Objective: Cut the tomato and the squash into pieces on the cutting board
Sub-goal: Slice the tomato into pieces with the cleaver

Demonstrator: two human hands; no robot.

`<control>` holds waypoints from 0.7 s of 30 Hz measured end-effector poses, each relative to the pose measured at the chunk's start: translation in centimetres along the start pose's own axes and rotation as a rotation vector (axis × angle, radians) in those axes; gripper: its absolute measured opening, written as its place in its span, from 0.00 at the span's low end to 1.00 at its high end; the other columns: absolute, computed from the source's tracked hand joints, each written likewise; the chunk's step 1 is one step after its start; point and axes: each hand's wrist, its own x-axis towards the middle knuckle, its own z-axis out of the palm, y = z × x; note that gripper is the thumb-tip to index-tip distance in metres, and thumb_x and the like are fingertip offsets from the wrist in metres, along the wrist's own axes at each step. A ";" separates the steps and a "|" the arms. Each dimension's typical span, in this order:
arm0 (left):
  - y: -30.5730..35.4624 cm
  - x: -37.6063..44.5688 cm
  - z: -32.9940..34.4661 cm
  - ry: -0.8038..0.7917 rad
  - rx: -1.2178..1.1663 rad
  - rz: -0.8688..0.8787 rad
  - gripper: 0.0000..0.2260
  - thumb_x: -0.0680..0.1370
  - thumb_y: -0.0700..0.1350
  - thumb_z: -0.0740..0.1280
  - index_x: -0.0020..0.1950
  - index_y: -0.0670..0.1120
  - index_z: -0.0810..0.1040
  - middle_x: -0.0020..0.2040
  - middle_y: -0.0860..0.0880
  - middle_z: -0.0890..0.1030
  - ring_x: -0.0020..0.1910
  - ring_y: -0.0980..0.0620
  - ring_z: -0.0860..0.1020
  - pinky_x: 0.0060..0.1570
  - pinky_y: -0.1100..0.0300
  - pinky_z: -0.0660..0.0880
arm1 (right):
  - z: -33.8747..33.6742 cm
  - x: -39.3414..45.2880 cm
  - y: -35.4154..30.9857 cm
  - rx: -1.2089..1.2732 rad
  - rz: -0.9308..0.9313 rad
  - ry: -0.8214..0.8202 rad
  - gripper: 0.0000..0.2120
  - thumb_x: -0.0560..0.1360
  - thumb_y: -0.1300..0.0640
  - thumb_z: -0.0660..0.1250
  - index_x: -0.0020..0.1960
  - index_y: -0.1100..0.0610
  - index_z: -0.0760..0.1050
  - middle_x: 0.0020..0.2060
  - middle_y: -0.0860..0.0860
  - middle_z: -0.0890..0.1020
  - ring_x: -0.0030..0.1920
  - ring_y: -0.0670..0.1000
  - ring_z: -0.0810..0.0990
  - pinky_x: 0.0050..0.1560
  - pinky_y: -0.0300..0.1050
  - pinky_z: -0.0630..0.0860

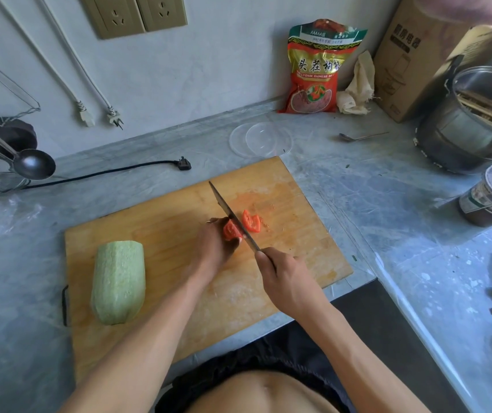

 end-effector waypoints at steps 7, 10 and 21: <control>-1.0 0.5 1.1 -0.036 0.068 -0.084 0.06 0.68 0.41 0.74 0.44 0.45 0.85 0.42 0.44 0.85 0.41 0.45 0.82 0.36 0.64 0.62 | 0.6 0.1 0.6 -0.070 -0.022 0.024 0.18 0.83 0.46 0.53 0.35 0.47 0.62 0.26 0.50 0.68 0.26 0.51 0.63 0.28 0.43 0.59; -1.4 0.8 1.4 -0.045 0.056 -0.072 0.06 0.68 0.42 0.74 0.44 0.46 0.85 0.42 0.45 0.85 0.41 0.47 0.83 0.35 0.66 0.62 | 0.6 0.0 0.4 -0.061 -0.014 0.031 0.19 0.83 0.46 0.54 0.34 0.47 0.62 0.25 0.50 0.68 0.25 0.51 0.64 0.28 0.44 0.61; -1.3 0.8 1.5 -0.044 0.019 -0.097 0.04 0.72 0.44 0.72 0.45 0.48 0.86 0.42 0.48 0.86 0.42 0.51 0.84 0.34 0.65 0.70 | 0.4 0.1 -0.4 -0.043 0.027 -0.001 0.19 0.83 0.46 0.54 0.36 0.52 0.65 0.27 0.52 0.70 0.26 0.54 0.66 0.28 0.50 0.65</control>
